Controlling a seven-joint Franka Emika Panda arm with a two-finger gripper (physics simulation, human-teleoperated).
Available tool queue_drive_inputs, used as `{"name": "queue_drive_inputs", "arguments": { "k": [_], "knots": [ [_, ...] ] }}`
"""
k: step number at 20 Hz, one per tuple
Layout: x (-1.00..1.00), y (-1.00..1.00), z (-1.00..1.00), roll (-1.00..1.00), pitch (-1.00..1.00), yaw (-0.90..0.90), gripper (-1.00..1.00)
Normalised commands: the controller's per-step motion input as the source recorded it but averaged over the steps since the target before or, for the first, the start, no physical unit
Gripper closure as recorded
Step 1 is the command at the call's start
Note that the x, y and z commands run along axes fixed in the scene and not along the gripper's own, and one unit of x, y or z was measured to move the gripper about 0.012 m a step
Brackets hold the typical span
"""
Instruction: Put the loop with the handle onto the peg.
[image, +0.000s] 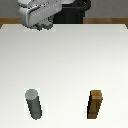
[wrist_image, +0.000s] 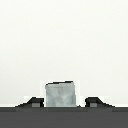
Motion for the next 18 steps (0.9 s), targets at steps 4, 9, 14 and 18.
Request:
{"name": "queue_drive_inputs", "arguments": {
  "k": [4, 9, 14, 18],
  "knots": [
    [0.0, 0.0, 0.0, 0.0, 0.0, -0.04, 1.0],
    [0.0, 0.0, 0.0, 0.0, 0.0, -0.53, 1.0],
    [0.0, 0.0, 0.0, 0.0, 0.0, 0.65, 1.0],
    [0.0, 0.0, 0.0, 0.0, 0.0, 0.92, 1.0]
  ]
}}
